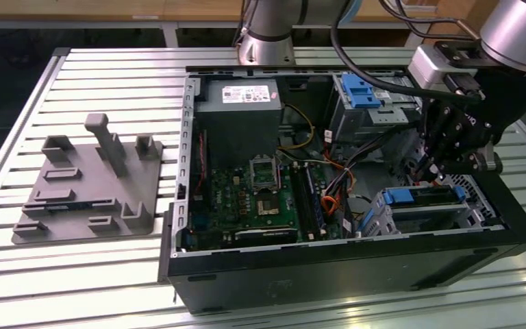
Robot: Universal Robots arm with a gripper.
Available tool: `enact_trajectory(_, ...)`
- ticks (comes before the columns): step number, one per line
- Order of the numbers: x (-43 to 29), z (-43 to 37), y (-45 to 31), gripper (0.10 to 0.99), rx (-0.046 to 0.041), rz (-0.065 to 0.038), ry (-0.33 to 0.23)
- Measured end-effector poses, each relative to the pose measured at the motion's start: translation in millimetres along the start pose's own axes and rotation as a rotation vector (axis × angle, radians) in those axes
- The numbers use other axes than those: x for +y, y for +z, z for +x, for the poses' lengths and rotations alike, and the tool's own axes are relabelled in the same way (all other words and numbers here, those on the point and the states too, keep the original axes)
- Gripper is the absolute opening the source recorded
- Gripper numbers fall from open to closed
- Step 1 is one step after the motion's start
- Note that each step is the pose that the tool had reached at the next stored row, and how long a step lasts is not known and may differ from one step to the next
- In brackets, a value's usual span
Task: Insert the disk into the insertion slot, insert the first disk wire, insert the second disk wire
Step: 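Insert the second disk wire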
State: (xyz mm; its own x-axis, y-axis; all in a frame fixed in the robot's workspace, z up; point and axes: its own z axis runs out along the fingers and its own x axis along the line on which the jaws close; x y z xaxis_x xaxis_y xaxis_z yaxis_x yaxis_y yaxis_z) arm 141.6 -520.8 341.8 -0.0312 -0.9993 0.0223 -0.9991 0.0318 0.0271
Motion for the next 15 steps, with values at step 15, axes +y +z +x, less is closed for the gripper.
enact_trajectory(15, -4.7, 0.3, -0.1, 0.145, 0.0000, -0.005, 0.004)
